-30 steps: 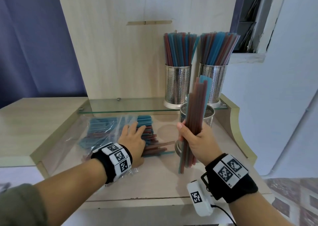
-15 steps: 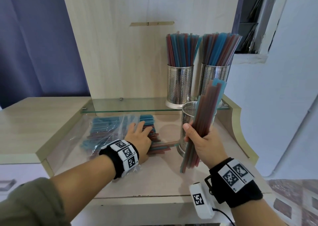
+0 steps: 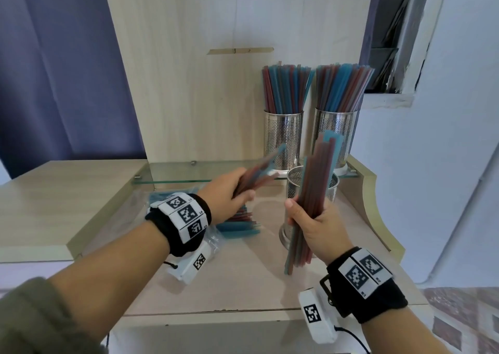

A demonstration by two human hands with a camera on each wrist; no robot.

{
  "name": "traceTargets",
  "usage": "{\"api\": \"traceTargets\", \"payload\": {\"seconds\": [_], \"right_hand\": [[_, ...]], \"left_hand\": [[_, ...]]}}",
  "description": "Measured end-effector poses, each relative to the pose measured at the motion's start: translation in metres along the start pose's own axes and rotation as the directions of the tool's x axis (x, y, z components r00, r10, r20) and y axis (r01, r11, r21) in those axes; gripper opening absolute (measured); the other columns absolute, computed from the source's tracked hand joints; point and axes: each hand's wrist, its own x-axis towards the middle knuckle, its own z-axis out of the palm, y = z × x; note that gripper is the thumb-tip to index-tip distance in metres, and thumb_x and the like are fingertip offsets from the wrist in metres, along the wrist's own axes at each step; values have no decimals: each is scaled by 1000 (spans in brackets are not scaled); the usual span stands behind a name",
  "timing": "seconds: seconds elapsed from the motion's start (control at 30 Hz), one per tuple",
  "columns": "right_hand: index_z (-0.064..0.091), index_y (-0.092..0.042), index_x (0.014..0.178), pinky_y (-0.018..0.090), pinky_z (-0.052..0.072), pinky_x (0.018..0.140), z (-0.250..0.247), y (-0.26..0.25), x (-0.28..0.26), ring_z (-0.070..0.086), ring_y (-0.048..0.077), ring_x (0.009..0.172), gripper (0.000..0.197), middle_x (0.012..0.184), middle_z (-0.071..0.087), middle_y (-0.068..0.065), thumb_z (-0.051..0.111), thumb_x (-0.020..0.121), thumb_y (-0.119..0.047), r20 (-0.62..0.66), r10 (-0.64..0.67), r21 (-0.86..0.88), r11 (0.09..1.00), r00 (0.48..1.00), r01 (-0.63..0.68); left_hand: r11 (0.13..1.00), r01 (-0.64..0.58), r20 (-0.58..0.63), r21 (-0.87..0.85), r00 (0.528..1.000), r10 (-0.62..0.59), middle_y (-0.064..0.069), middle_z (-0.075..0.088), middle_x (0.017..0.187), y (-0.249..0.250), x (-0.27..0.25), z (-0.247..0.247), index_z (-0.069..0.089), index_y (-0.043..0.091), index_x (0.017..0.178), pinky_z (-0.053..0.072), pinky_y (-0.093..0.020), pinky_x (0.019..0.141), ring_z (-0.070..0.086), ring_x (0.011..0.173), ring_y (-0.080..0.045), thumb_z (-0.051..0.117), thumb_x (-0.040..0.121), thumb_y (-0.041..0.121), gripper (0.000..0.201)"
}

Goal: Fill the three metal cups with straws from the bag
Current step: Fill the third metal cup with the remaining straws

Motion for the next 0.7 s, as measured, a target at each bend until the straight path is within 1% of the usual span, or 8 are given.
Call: {"api": "traceTargets", "payload": {"seconds": [0.03, 0.1, 0.2, 0.33, 0.43, 0.53, 0.63, 0.7], "right_hand": [[60, -9, 81, 26, 48, 52, 1, 0, 1, 58, 16, 52, 17, 60, 60, 4, 69, 88, -23, 9, -4, -12, 1000, 1000, 4], [61, -11, 83, 23, 49, 57, 3, 0, 4, 60, 12, 54, 12, 62, 60, -1, 70, 86, -18, 29, -5, -1, 1000, 1000, 5], [62, -13, 89, 27, 52, 63, 9, -2, 8, 62, 12, 58, 12, 62, 62, -7, 72, 83, -17, 71, 2, 15, 1000, 997, -3], [65, -17, 94, 25, 53, 64, 18, -12, 11, 62, 11, 59, 26, 61, 63, -8, 76, 74, -28, 121, -15, 12, 1000, 993, 14], [65, -14, 95, 22, 50, 62, 27, -17, 15, 60, 10, 57, 30, 60, 63, -4, 80, 71, -22, 111, -28, 88, 996, 993, 18], [68, -9, 103, 34, 57, 72, 38, -18, 17, 68, 22, 71, 43, 76, 70, 17, 87, 67, -22, 116, -55, 151, 988, 992, 37], [68, -4, 101, 25, 56, 74, 43, -19, 14, 73, 17, 86, 47, 87, 76, 5, 86, 61, -20, 150, -78, 130, 990, 986, 59], [69, -9, 97, 21, 55, 72, 43, -19, 12, 73, 13, 86, 43, 86, 77, -1, 85, 58, -19, 149, -71, 120, 991, 986, 53]], "left_hand": [[993, -16, -42, -113, 999, 11, 4, 64, 112, 2, 1, -4, 50, 16, 129, 45, -30, 92, 60, 105, -17, 59, 94, 26, 38], [957, -60, -140, -285, 990, 20, 13, 63, 109, 9, 2, -16, 53, 16, 128, 42, -27, 98, 59, 107, -8, 60, 94, 20, 35], [914, -146, -298, -378, 954, 29, 13, 65, 94, 22, 3, -39, 61, 24, 102, 47, -17, 89, 62, 92, 2, 60, 93, 16, 12], [831, -302, -427, -467, 900, 88, 2, 64, 77, 41, -1, -56, 56, 22, 93, 53, -21, 79, 63, 75, -5, 54, 96, 14, 9], [768, -306, -401, -563, 913, 70, -1, 64, 72, 49, 0, -49, 56, 19, 87, 55, -29, 76, 64, 73, -14, 54, 96, 21, 9], [726, -204, -314, -657, 949, -17, -2, 69, 78, 53, 0, -30, 63, 20, 89, 56, -34, 80, 67, 80, -18, 60, 90, 38, 19], [654, -145, -271, -743, 958, -96, 11, 71, 80, 58, -4, -12, 64, 19, 97, 54, -19, 70, 69, 77, -3, 53, 96, 26, 13], [591, -106, -246, -799, 956, -161, 3, 73, 91, 61, -5, -4, 64, 16, 104, 56, -22, 73, 71, 84, -8, 51, 96, 24, 17]]}}
